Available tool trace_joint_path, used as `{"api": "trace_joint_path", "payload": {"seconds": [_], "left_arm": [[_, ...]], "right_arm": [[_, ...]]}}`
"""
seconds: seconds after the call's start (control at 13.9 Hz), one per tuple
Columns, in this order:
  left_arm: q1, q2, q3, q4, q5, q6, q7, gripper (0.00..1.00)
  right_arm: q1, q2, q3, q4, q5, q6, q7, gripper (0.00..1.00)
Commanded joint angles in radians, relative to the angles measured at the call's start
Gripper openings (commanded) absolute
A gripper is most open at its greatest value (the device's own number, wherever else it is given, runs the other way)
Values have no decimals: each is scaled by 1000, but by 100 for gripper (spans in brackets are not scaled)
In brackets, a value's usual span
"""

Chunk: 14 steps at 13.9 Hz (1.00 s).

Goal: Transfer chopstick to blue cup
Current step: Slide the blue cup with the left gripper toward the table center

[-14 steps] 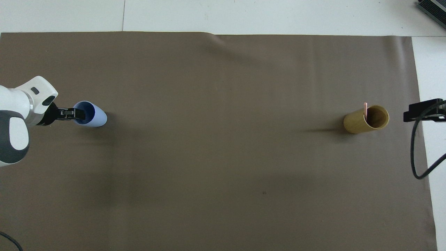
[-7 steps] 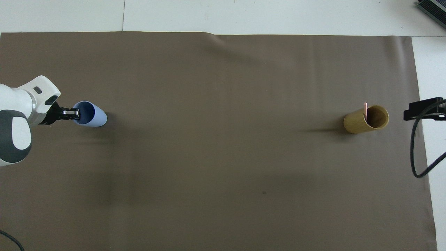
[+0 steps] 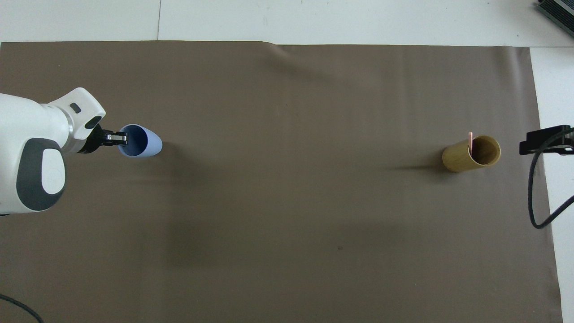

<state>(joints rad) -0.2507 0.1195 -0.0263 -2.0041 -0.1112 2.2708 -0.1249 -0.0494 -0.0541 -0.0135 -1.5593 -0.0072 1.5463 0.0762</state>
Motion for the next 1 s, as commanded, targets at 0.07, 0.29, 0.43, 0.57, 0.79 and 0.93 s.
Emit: {"api": "trace_joint_path", "payload": {"seconds": [0.07, 0.29, 0.43, 0.57, 0.79, 0.93], "left_arm": [[-187, 15, 22, 2, 8, 45, -203, 0], [-327, 15, 19, 39, 44, 29, -437, 0], [-386, 22, 17, 77, 44, 10, -524, 0], [-433, 113, 16, 215, 44, -78, -611, 0], [-462, 181, 11, 275, 33, -103, -614, 0], [-476, 184, 9, 262, 33, -102, -614, 0]], "right_arm": [[-23, -19, 4, -27, 10, 23, -9, 100], [-24, -18, 4, -30, 12, 23, -45, 100], [-27, -18, 4, -47, 12, 47, -137, 100], [-29, -19, 4, -56, 12, 70, -211, 100], [-26, -21, 6, -65, 13, 75, -222, 100], [-21, -18, 7, -71, 36, 101, -223, 100]]}}
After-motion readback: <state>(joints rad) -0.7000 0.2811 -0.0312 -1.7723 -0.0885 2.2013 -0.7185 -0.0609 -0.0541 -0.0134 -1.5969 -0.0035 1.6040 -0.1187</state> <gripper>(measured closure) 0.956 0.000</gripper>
